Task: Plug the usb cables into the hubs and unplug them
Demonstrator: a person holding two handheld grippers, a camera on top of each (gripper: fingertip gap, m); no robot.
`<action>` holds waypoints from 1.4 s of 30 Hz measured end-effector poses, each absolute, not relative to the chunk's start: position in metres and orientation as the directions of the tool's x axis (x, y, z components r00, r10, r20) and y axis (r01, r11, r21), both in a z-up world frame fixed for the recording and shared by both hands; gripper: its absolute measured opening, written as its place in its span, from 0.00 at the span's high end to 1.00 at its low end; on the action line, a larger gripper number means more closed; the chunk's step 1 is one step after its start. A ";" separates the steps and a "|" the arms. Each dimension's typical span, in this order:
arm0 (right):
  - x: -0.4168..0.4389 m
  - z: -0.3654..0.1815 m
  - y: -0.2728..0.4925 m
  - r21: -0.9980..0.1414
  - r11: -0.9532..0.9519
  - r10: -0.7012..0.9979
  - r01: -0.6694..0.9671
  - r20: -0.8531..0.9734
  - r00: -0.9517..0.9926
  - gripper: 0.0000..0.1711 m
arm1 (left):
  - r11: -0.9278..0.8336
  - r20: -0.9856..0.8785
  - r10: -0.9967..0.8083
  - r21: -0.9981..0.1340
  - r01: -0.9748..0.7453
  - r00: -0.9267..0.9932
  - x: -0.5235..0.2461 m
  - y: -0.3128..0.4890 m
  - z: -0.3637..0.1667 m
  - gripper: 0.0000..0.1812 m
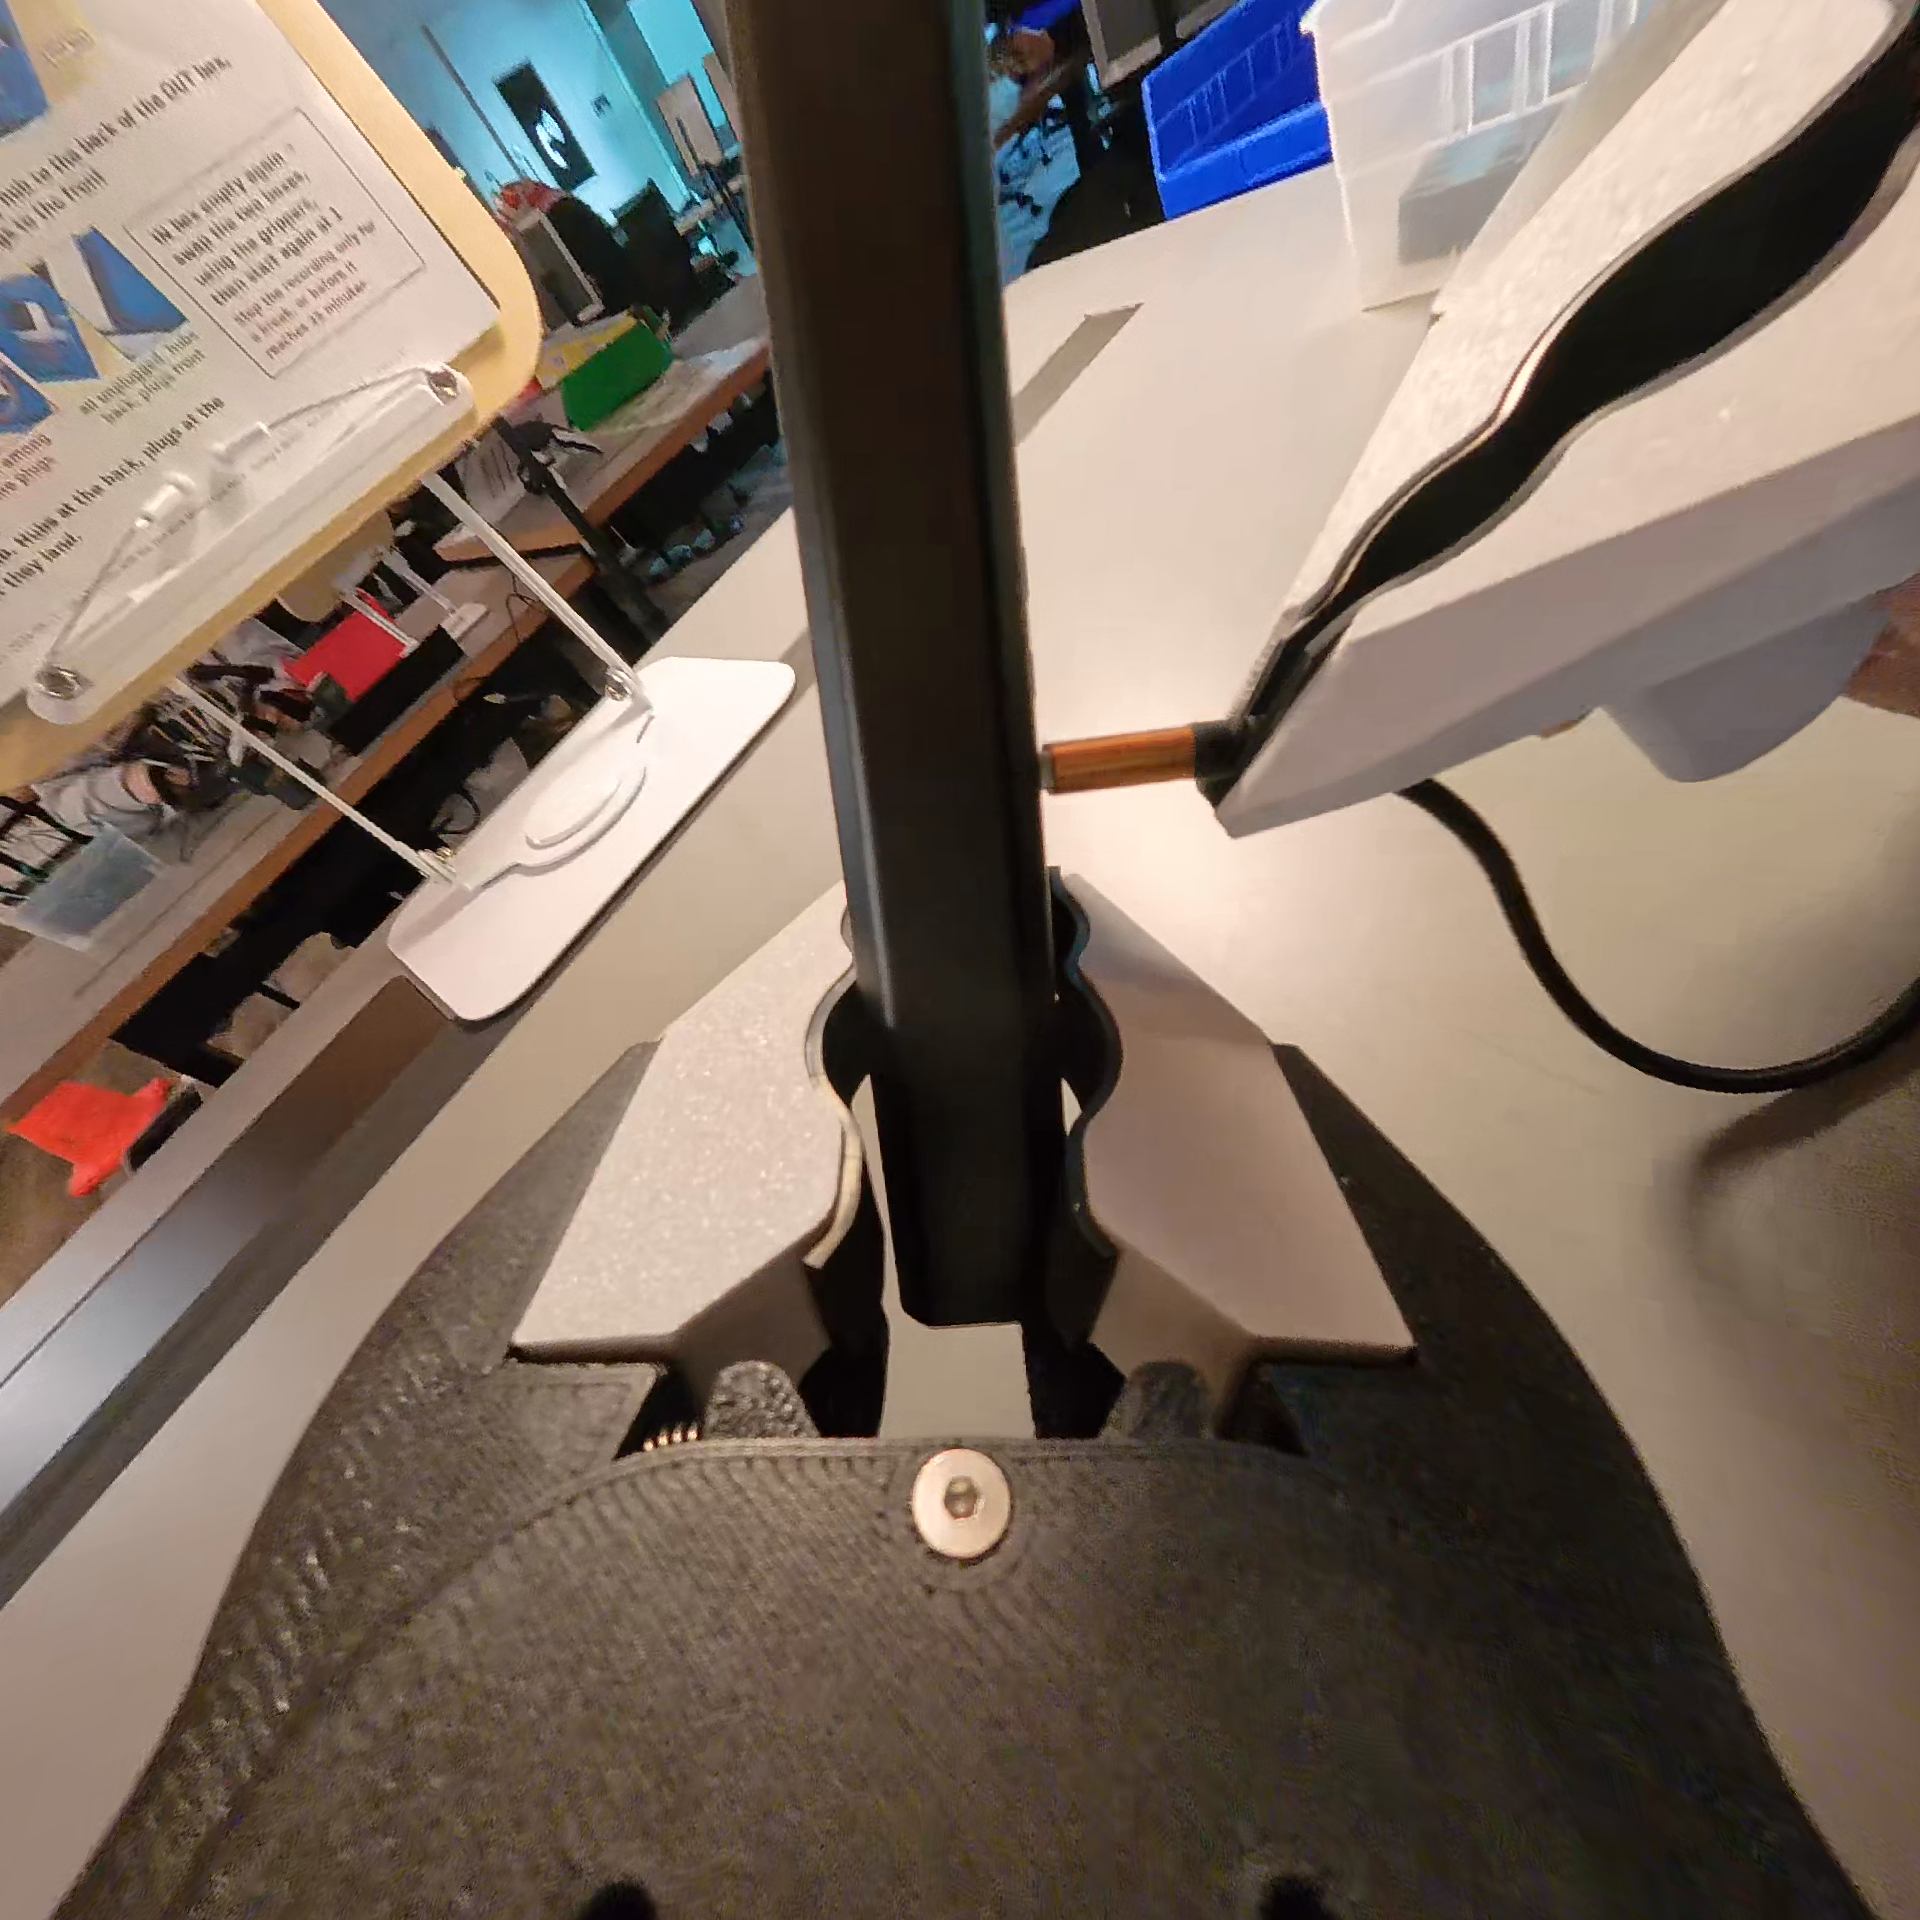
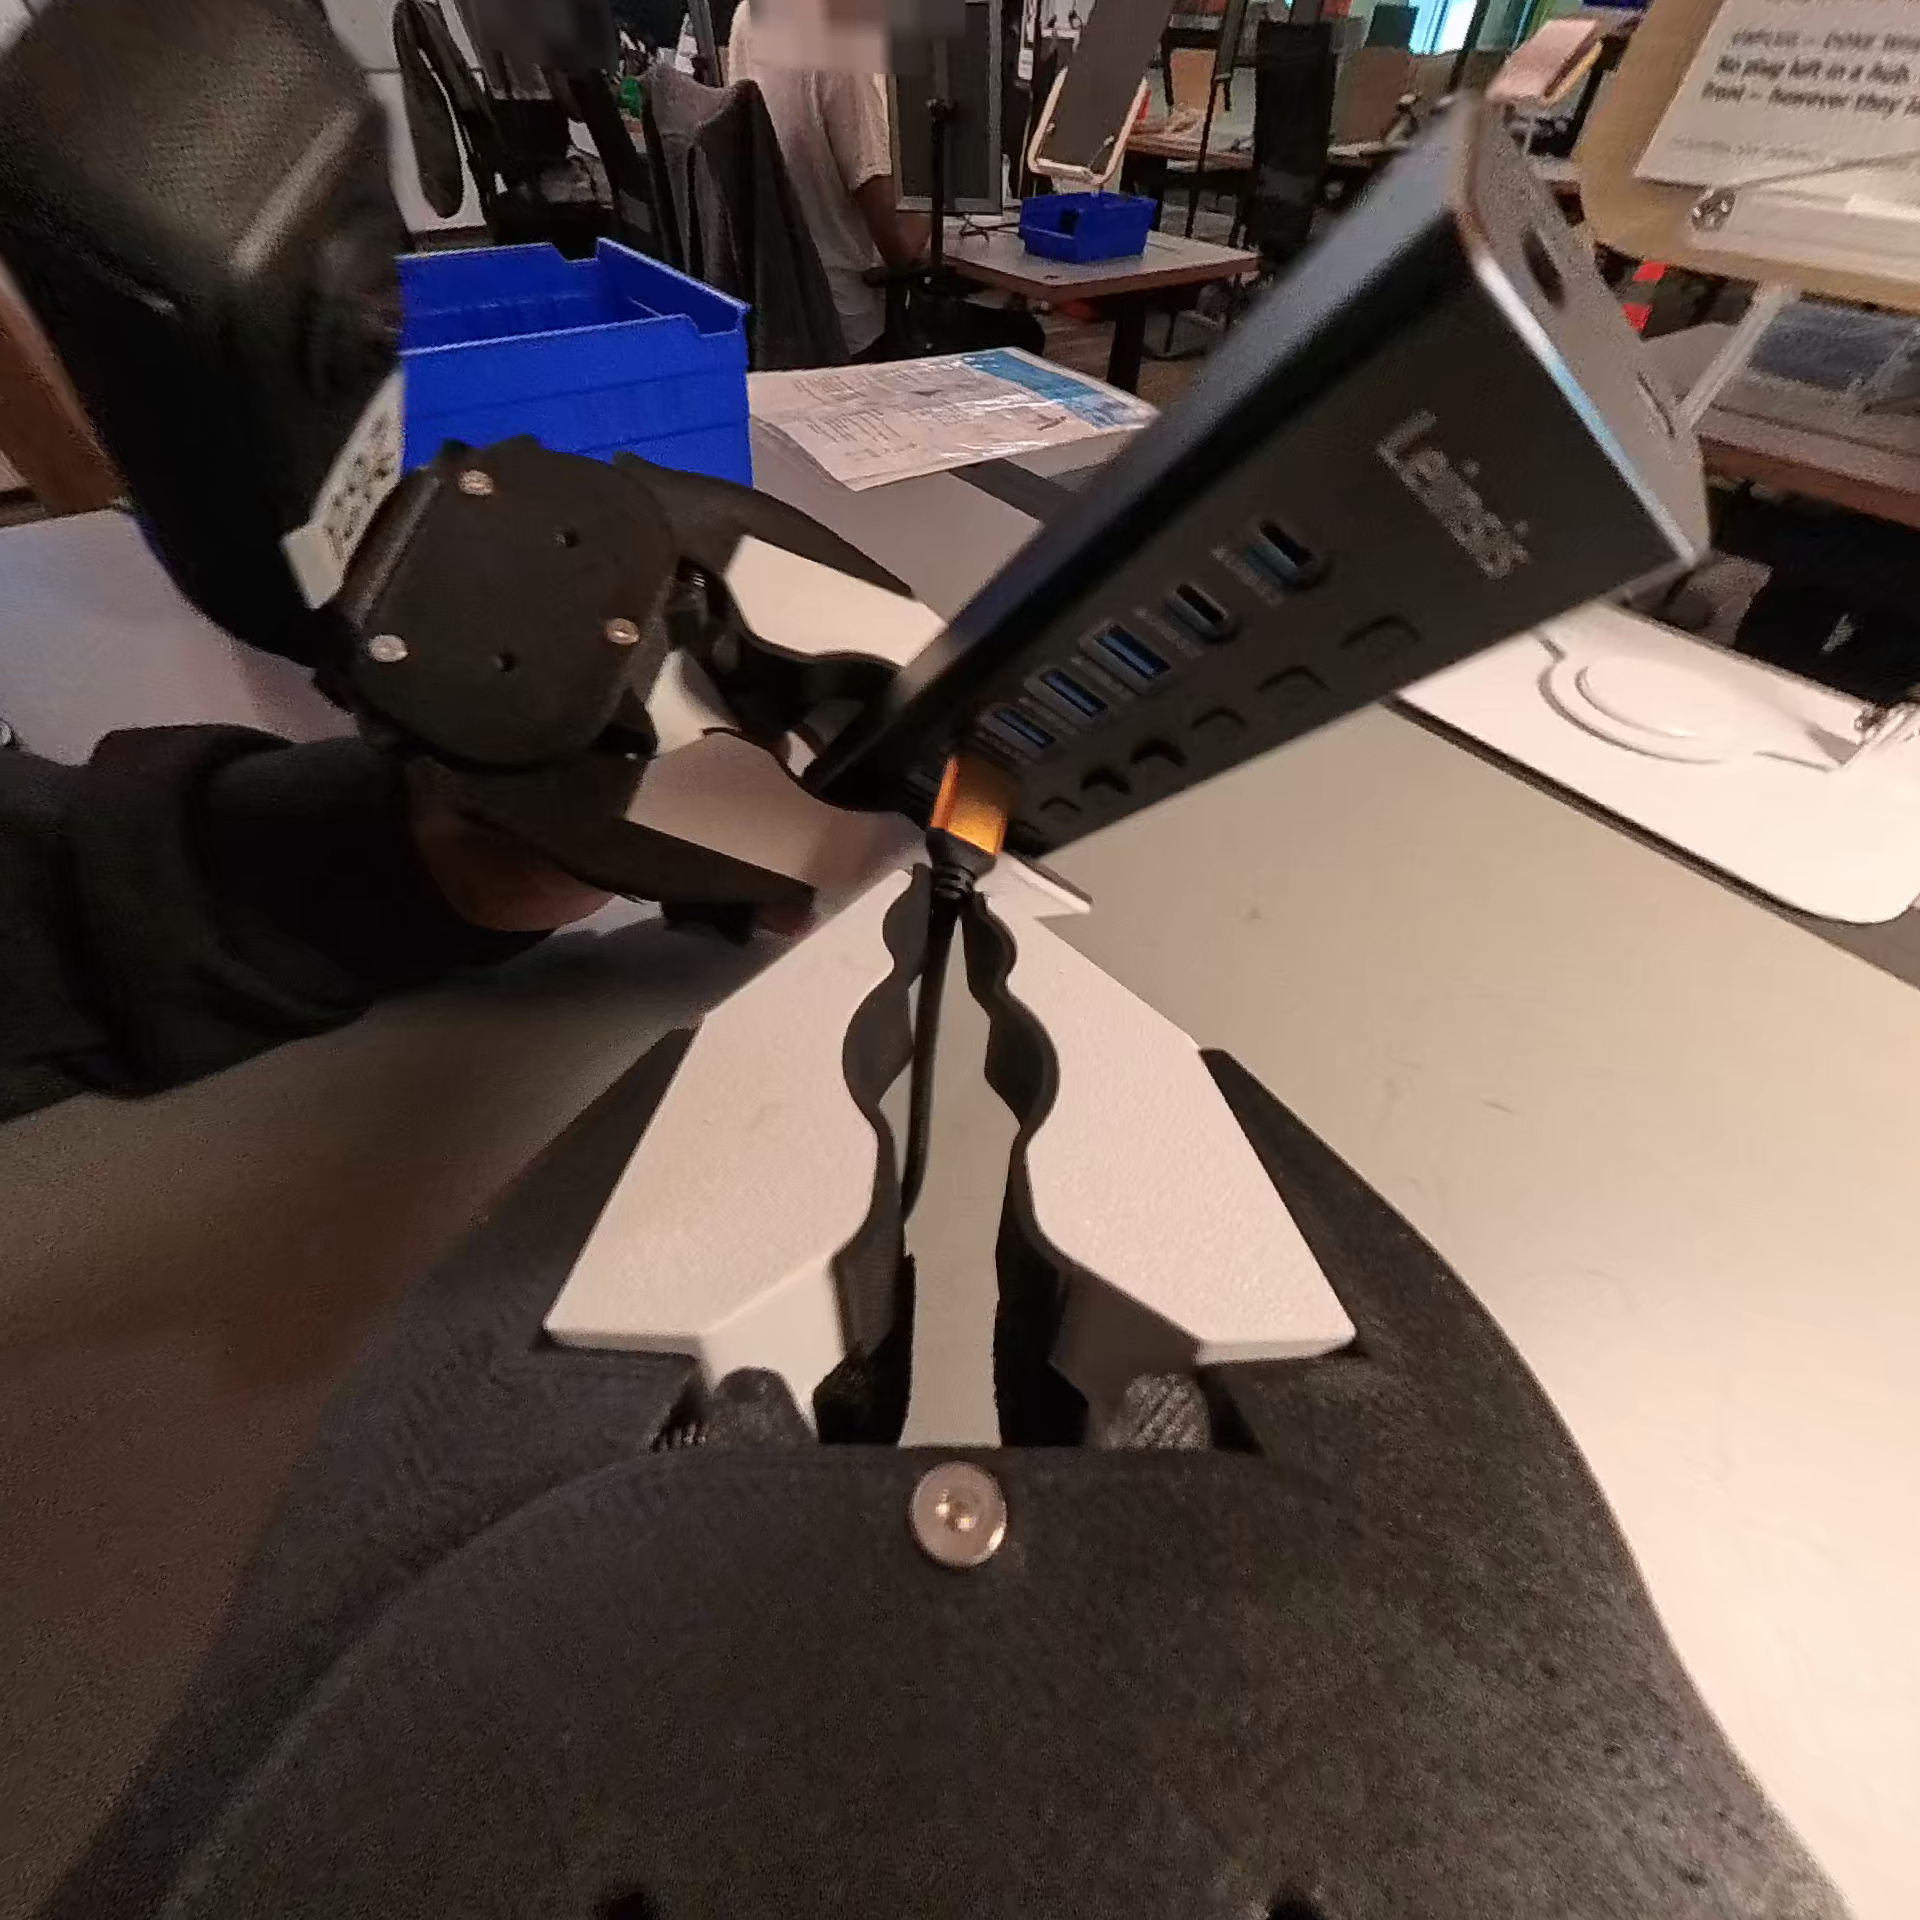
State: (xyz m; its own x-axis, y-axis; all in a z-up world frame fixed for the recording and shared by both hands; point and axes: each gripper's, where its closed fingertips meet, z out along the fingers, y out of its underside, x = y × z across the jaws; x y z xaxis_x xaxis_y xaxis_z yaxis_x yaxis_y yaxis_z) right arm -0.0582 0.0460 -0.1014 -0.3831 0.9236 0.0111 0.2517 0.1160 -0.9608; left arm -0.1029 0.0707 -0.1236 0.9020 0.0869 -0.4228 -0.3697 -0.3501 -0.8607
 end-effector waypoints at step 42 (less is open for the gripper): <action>-0.059 -0.092 0.046 -0.976 -0.019 0.931 0.216 -0.096 -0.353 0.98 | -0.249 -0.185 0.181 -0.959 -0.137 0.966 -0.108 0.074 -0.108 0.84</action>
